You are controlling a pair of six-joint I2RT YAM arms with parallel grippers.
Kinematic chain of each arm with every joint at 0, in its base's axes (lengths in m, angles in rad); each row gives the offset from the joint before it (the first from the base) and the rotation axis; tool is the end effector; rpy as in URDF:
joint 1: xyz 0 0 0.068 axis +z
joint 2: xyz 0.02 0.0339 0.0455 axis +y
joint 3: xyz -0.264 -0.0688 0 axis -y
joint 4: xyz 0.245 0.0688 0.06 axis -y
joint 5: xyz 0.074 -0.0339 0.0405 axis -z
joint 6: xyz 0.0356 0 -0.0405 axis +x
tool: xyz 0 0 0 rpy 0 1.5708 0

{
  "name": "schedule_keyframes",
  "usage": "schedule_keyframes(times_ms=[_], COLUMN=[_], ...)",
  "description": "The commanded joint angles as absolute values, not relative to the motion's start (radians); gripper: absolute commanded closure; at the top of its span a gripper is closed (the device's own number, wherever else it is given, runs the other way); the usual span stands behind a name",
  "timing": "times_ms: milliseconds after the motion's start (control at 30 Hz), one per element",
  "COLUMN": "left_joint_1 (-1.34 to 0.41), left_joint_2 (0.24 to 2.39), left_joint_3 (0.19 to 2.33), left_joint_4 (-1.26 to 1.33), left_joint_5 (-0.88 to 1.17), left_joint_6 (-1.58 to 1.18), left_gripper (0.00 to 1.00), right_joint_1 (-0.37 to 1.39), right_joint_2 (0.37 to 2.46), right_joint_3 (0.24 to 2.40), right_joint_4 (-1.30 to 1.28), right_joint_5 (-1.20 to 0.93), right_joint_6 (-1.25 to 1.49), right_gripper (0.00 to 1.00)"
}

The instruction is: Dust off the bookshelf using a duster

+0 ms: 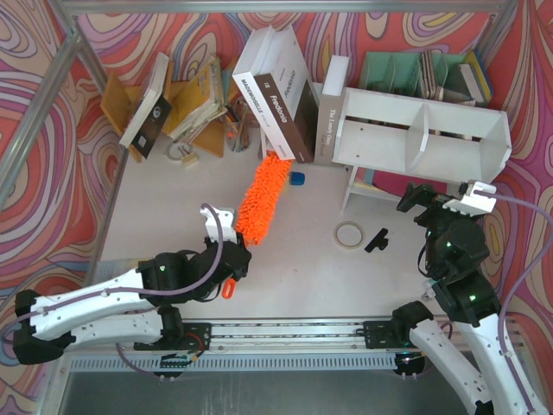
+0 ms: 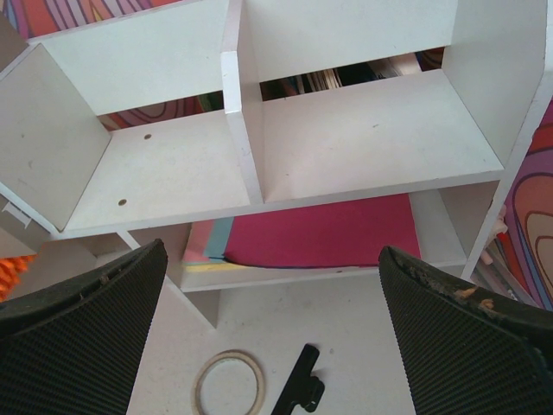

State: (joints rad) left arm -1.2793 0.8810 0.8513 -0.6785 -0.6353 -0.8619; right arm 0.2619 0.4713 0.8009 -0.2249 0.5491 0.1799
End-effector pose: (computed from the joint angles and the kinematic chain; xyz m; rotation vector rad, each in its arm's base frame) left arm 0.0710 -0.1631 0.3031 0.1269 2.1647 -0.5277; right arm 0.1023 0.0082 0.3803 0.3840 1.4311 -0.0445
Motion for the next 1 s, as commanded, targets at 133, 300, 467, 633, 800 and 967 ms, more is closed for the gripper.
schedule_keyframes(times_ms=[133, 300, 467, 633, 800, 967], left_joint_1=[-1.238, -1.210, -1.193, -1.190, -1.190, -1.190], left_joint_2=[0.900, 0.908, 0.935, 0.956, 0.906, 0.848], left_joint_3=[0.887, 0.787, 0.732, 0.765, 0.864, 0.907], left_joint_4=[-0.622, -0.600, -0.581, -0.598, -0.644, -0.679], left_joint_5=[-0.720, -0.668, -0.616, -0.615, -0.647, -0.687], left_joint_6=[-0.794, -0.863, -0.899, -0.881, -0.825, -0.809], left_gripper=[1.00, 1.00, 1.00, 1.00, 1.00, 1.00], right_joint_1=[0.261, 0.262, 0.261, 0.261, 0.261, 0.261], right_joint_2=[0.454, 0.453, 0.452, 0.452, 0.453, 0.450], right_joint_3=[0.791, 0.792, 0.790, 0.790, 0.788, 0.787], right_joint_4=[-0.184, -0.183, -0.183, -0.181, -0.176, -0.179], right_joint_5=[0.549, 0.541, 0.543, 0.544, 0.543, 0.542], right_joint_6=[0.173, 0.171, 0.170, 0.169, 0.165, 0.169], right_gripper=[0.01, 0.01, 0.01, 0.01, 0.01, 0.01])
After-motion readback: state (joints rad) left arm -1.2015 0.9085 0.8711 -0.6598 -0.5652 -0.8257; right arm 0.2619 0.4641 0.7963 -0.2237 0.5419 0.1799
